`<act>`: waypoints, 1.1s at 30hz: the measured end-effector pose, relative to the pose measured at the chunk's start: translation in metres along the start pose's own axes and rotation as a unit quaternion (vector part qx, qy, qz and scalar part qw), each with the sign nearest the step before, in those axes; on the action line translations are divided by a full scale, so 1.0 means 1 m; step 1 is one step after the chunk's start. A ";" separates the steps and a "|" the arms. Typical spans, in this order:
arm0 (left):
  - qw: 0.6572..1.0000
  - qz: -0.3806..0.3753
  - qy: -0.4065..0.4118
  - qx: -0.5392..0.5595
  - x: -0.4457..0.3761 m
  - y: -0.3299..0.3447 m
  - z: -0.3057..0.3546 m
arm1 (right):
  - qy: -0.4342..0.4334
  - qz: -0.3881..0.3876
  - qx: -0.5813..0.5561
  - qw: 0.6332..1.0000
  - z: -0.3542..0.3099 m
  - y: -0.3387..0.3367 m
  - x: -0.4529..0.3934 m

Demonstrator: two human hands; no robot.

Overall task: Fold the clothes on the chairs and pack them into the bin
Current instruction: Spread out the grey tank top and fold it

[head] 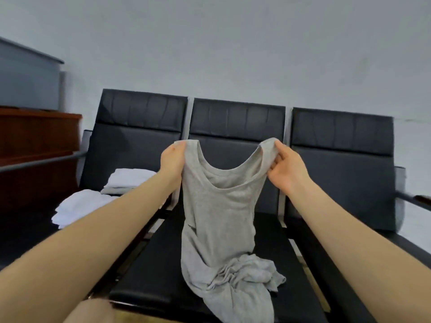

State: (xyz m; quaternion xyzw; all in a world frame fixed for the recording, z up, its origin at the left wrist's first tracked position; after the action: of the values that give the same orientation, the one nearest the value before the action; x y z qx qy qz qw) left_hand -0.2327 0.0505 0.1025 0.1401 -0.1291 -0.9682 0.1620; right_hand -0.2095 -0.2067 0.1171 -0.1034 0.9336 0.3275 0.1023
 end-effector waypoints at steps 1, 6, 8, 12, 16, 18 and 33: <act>1.000 -0.005 0.022 -0.003 0.004 0.006 0.023 | -0.021 -0.006 0.005 1.000 -0.018 0.013 0.005; 0.989 -0.009 0.140 -0.053 0.016 0.028 0.121 | -0.101 0.000 0.085 0.991 -0.087 0.058 0.026; 0.983 -0.007 0.175 -0.056 0.022 0.032 0.150 | -0.133 0.007 0.104 0.986 -0.112 0.073 0.037; 0.968 0.000 0.247 -0.042 0.040 0.039 0.196 | -0.196 0.003 0.095 0.976 -0.156 0.101 0.059; 0.957 -0.024 0.287 0.004 0.052 0.048 0.233 | -0.256 -0.052 0.105 0.959 -0.190 0.125 0.070; 0.950 -0.029 0.311 0.017 0.056 0.053 0.249 | -0.276 -0.089 0.153 0.945 -0.201 0.135 0.071; 0.970 -0.012 0.211 -0.123 -0.024 0.059 0.100 | -0.039 0.091 0.256 0.962 -0.111 0.014 -0.030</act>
State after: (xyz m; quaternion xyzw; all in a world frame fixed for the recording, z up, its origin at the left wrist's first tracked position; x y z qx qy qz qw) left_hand -0.2257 0.0255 0.2177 0.3217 0.0298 -0.9271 0.1899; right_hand -0.1981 -0.2623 0.2178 0.0247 0.9870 0.0891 0.1313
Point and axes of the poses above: each hand's wrist, its own x-axis away from the middle knuckle, its own y-axis out of the palm, z = x × y, the point moved 3 cm from there along -x, towards the middle knuckle, and after that the axes turned 7 degrees about -z, right-handed, at the moved point
